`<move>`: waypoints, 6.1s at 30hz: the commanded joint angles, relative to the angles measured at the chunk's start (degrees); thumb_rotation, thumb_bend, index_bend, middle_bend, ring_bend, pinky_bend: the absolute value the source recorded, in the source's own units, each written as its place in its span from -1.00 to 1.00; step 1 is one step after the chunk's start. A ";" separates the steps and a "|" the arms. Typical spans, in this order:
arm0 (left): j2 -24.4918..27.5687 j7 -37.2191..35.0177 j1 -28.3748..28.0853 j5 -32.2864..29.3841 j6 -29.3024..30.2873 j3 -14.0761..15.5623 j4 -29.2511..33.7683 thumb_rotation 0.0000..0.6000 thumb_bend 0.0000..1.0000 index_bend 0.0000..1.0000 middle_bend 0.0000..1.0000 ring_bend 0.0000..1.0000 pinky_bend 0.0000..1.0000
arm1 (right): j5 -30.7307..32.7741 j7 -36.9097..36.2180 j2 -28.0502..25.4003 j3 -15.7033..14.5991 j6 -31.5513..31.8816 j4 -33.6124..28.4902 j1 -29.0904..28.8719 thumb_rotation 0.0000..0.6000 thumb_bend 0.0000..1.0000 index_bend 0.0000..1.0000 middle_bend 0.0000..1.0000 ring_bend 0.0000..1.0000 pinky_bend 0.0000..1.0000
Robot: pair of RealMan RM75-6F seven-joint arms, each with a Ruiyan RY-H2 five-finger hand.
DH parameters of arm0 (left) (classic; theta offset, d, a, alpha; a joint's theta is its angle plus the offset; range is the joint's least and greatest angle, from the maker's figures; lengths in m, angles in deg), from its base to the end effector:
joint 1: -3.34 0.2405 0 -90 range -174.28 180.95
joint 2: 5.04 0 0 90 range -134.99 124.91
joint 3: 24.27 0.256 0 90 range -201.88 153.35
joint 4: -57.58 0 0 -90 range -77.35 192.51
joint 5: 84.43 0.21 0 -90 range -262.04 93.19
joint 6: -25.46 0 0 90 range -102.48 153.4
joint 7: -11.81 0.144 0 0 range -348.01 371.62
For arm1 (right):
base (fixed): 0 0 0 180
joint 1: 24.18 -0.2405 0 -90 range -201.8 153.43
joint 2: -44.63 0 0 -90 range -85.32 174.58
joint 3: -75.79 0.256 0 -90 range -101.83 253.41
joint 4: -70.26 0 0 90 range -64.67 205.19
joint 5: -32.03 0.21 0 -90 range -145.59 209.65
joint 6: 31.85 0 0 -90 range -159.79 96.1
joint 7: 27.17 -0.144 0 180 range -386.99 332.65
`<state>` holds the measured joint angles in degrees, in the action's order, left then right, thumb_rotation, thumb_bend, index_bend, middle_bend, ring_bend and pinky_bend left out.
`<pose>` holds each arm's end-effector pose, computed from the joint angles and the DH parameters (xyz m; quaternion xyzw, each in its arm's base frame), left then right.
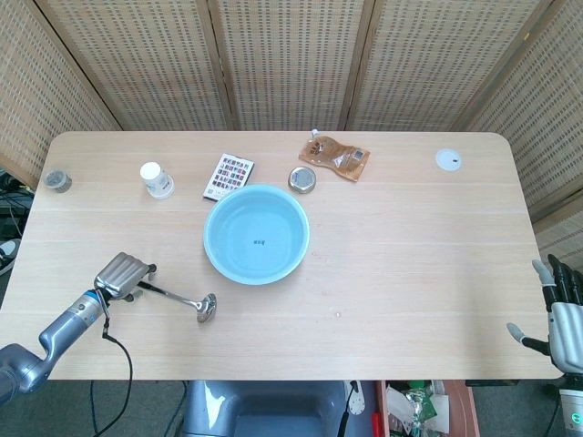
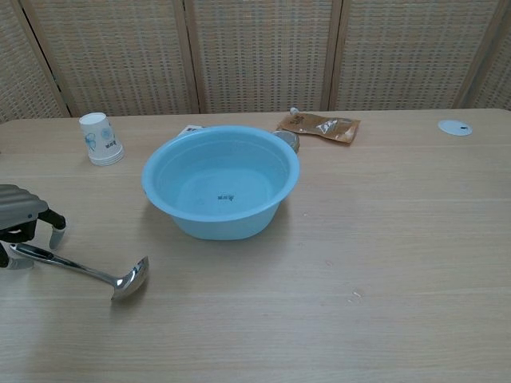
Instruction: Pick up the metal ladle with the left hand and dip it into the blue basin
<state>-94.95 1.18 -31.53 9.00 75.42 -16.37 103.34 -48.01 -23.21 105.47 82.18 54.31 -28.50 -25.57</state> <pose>-0.3348 0.3290 0.0068 -0.8412 -0.2978 -0.1778 0.4149 -0.3110 -0.1728 0.1830 0.5411 -0.4007 0.3733 0.6382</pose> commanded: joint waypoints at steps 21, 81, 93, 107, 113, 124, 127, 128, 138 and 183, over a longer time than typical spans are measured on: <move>-2.26 0.85 -0.73 -0.48 -0.89 0.11 -2.11 1.00 -0.38 0.01 1.00 1.00 1.00 | 0.59 -0.34 -0.17 0.00 -0.55 0.02 -0.22 1.00 -1.00 -1.00 -1.00 -1.00 -1.00; 28.67 19.27 -7.99 -12.92 -0.31 -12.55 49.34 1.00 0.07 1.00 1.00 1.00 1.00 | -0.11 -2.37 -1.38 -0.35 -0.06 -0.88 0.15 1.00 -1.00 -1.00 -1.00 -1.00 -1.00; 30.58 32.09 -21.68 -42.43 -13.40 -18.90 50.34 1.00 0.18 1.00 1.00 1.00 1.00 | 1.40 -4.22 -2.13 0.34 -0.68 -0.44 0.08 1.00 -1.00 -1.00 -1.00 -1.00 -1.00; 18.24 50.83 -39.58 -75.29 -11.24 -9.03 37.96 1.00 0.24 1.00 1.00 1.00 1.00 | 4.16 -5.43 -2.33 1.26 -2.31 0.49 -0.37 1.00 -1.00 -1.00 -1.00 -1.00 -1.00; 12.80 55.25 -43.14 -82.32 -11.45 -5.50 32.89 1.00 0.24 1.00 1.00 1.00 1.00 | 4.62 -5.94 -2.50 1.43 -2.66 0.73 -0.43 1.00 -1.00 -1.00 -1.00 -1.00 -1.00; 8.10 59.24 -46.45 -88.23 -11.28 -2.85 27.99 1.00 0.24 1.00 1.00 1.00 1.00 | 4.70 -5.96 -2.48 1.48 -2.56 0.81 -0.38 1.00 -1.00 -1.00 -1.00 -1.00 -1.00; 7.09 60.48 -47.25 -89.93 -11.27 -2.37 26.79 1.00 0.24 1.00 1.00 1.00 1.00 | 4.61 -5.83 -2.48 1.44 -2.58 0.73 -0.42 1.00 -1.00 -1.00 -1.00 -1.00 -1.00; 6.83 60.78 -47.44 -90.40 -11.30 -2.28 26.50 1.00 0.24 1.00 1.00 1.00 1.00 | 4.58 -5.83 -2.49 1.43 -2.58 0.70 -0.42 1.00 -1.00 -1.00 -1.00 -1.00 -1.00; 2.64 67.78 -50.67 -95.74 -9.16 0.02 23.12 1.00 0.31 1.00 1.00 1.00 1.00 | 4.66 -6.33 -2.64 1.52 -2.53 0.76 -0.34 1.00 -1.00 -1.00 -1.00 -1.00 -1.00; 8.15 75.72 -49.52 -98.48 -4.95 -9.98 32.65 1.00 0.42 1.00 1.00 1.00 1.00 | 4.55 -7.63 -3.16 1.50 -2.71 0.72 -0.18 1.00 -1.00 -1.00 -1.00 -1.00 -1.00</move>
<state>-87.78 77.90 -81.51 -89.94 71.26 -25.62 135.06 -43.48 -30.86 102.30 83.67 51.61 -27.76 -25.72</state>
